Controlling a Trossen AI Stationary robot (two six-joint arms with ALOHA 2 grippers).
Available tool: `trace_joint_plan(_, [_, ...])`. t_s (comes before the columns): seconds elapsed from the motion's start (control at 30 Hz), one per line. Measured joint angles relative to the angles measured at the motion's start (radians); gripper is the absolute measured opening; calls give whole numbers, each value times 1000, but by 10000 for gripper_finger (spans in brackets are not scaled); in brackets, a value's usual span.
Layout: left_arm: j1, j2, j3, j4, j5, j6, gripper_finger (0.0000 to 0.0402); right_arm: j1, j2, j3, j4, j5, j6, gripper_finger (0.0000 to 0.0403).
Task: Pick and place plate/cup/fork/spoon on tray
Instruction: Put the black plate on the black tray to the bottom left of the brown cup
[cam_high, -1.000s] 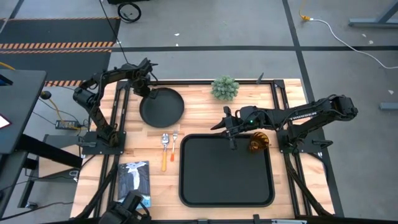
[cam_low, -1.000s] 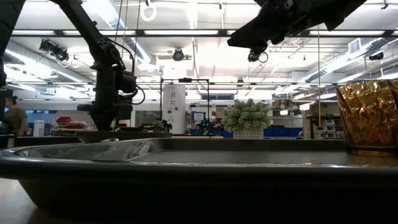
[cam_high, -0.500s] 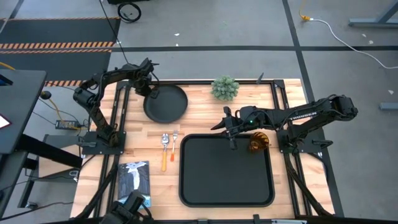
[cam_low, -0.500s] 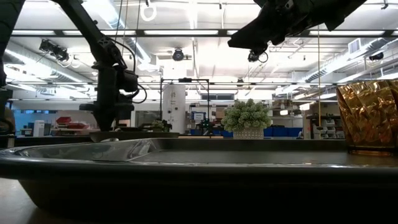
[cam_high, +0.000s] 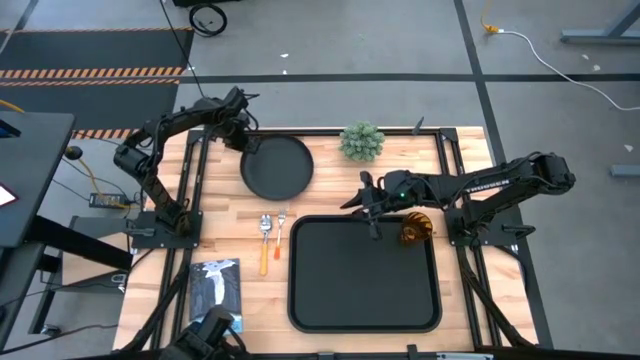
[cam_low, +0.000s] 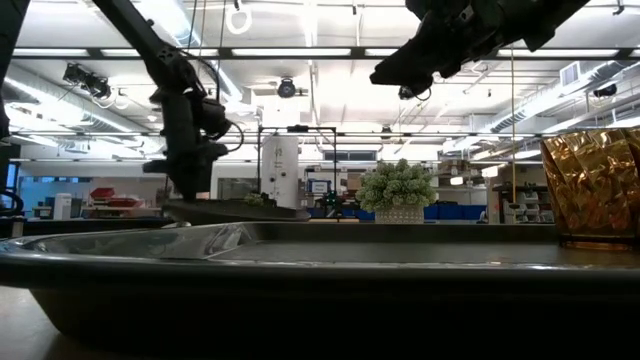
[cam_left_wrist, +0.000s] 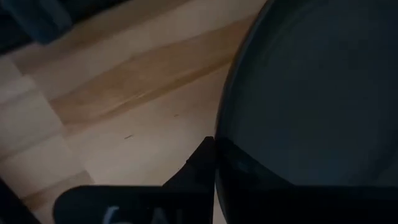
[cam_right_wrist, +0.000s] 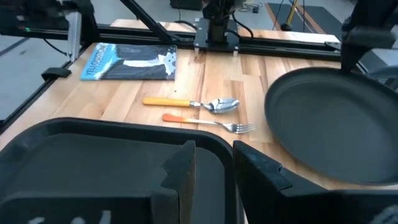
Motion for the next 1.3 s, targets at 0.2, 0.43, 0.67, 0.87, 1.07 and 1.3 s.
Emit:
trace_joint_plan(0.2, [-29,-2,58,-44,4,1,6,-21,-3,0,-8,2,1,114])
trace_joint_plan(0.43, [-86,-2,61,-48,-48,2,4,-21,-3,0,-7,0,4,114])
trace_joint_plan(0.67, [-108,-2,61,-54,37,-16,4,-20,-3,0,-8,0,9,114])
trace_joint_plan(0.87, [-113,-2,61,-49,80,-20,3,-21,-4,0,-16,-1,12,114])
trace_joint_plan(1.07, [-175,-2,61,-45,118,-41,3,-27,-7,0,-43,2,17,114])
trace_joint_plan(1.3, [-284,-2,61,-42,133,-109,3,-62,-89,0,-105,22,30,114])
